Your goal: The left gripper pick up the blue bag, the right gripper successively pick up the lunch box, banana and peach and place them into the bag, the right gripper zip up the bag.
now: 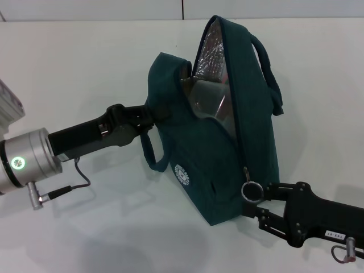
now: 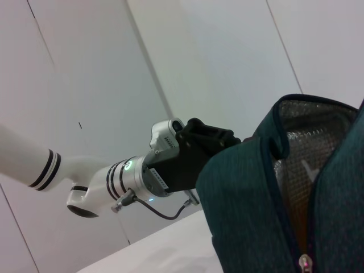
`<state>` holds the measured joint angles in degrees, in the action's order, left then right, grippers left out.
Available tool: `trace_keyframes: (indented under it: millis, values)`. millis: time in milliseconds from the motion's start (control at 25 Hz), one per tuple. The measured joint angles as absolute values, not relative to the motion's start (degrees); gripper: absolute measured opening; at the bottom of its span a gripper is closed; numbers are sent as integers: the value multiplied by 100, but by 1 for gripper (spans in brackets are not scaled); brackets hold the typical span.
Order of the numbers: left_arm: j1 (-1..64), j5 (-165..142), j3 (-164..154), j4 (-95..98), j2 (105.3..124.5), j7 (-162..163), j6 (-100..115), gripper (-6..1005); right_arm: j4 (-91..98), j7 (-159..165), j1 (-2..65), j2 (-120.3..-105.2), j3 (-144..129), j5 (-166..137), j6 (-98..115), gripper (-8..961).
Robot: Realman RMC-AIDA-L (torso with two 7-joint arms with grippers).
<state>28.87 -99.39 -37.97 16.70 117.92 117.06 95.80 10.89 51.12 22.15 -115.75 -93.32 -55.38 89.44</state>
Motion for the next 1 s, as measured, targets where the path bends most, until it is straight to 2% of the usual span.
trace_keyframes:
  millis: [560,800,1000]
  values:
    - [2879,-9941,-3797,1670,11795,11703,9580,37,1101,5076,2174,-11569,-9325,-5396,8995,332]
    - [2875,-9940,-3796,1670,11795,11699,9580,37,1089,5073,2171,-11566,-9325,-5396,8980,212]
    - [2878,-9940,-3796,1670,11794,11698,9580,37,1078,5071,2167,-11570,-9325,-5395,8956,188]
